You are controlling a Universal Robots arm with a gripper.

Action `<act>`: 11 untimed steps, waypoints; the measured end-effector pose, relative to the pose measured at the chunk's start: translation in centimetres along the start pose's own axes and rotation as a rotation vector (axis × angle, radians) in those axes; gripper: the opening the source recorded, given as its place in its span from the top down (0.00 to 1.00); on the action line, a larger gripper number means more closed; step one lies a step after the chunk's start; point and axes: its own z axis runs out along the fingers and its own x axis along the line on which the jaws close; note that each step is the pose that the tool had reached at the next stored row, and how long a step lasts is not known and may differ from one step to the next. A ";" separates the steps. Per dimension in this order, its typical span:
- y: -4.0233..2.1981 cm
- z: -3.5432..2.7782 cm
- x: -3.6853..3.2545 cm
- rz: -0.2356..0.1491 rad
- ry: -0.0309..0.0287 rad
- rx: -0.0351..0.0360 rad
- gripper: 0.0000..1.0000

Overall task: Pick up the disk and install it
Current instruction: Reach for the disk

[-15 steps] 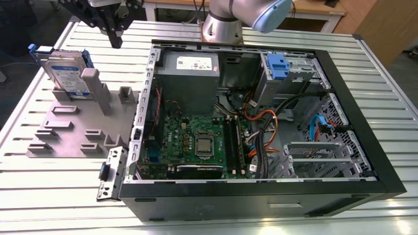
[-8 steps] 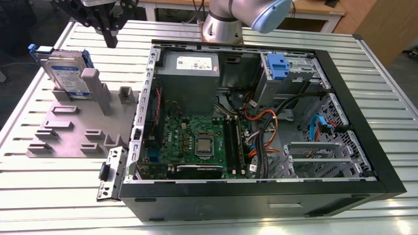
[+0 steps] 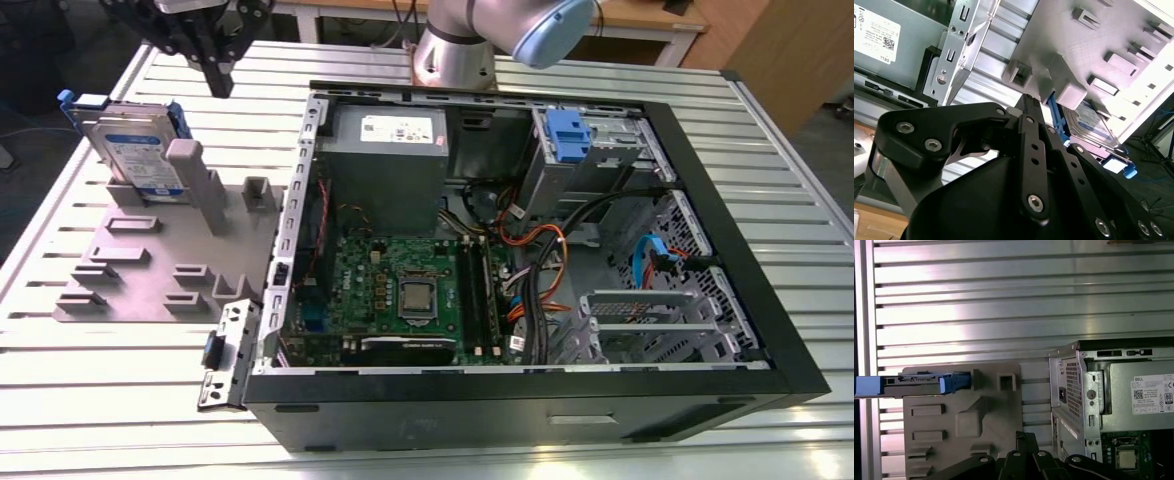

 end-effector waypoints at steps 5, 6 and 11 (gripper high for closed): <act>0.01 0.05 0.32 0.000 0.0007 0.0001 0.89; 0.01 0.06 0.38 0.000 0.0008 0.0001 0.89; 0.01 0.10 0.69 0.000 0.0012 0.0001 0.89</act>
